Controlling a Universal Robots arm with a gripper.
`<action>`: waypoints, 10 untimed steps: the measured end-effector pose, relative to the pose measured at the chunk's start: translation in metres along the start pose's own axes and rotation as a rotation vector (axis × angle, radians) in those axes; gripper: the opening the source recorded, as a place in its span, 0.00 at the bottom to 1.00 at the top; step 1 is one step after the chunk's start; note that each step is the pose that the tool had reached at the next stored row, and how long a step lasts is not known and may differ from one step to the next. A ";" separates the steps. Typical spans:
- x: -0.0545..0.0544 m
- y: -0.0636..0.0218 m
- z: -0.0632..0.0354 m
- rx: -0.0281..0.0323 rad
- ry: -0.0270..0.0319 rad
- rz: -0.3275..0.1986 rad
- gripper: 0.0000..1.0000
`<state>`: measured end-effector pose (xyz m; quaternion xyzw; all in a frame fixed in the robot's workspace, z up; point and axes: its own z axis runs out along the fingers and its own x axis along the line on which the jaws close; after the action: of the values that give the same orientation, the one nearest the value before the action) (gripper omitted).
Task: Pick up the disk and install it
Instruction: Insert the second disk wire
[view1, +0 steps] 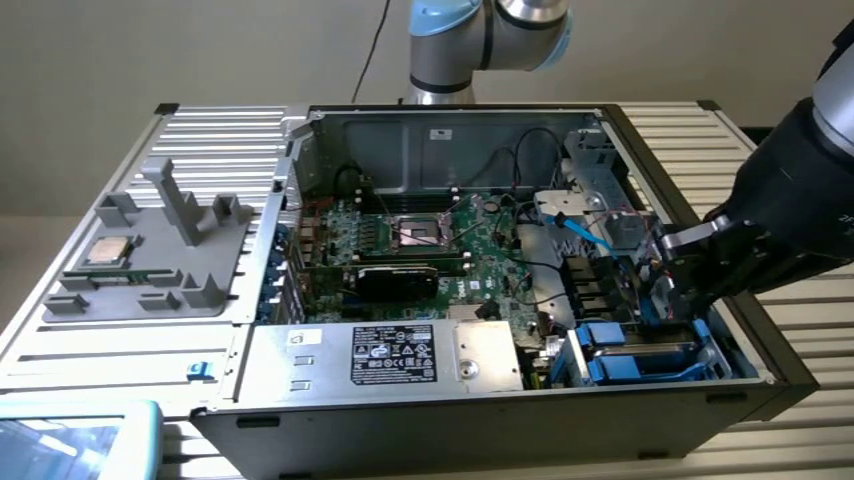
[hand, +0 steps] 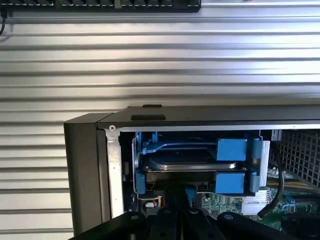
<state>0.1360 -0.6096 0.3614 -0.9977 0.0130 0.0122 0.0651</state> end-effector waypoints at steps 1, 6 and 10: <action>0.000 -0.0008 -0.0044 0.0000 -0.0001 0.000 0.11; -0.001 -0.0109 -0.0252 -0.0034 0.0000 0.000 0.11; -0.001 -0.0222 -0.0285 -0.0079 0.0001 0.000 0.11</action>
<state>0.1360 -0.5913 0.3925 -0.9980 0.0130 0.0122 0.0612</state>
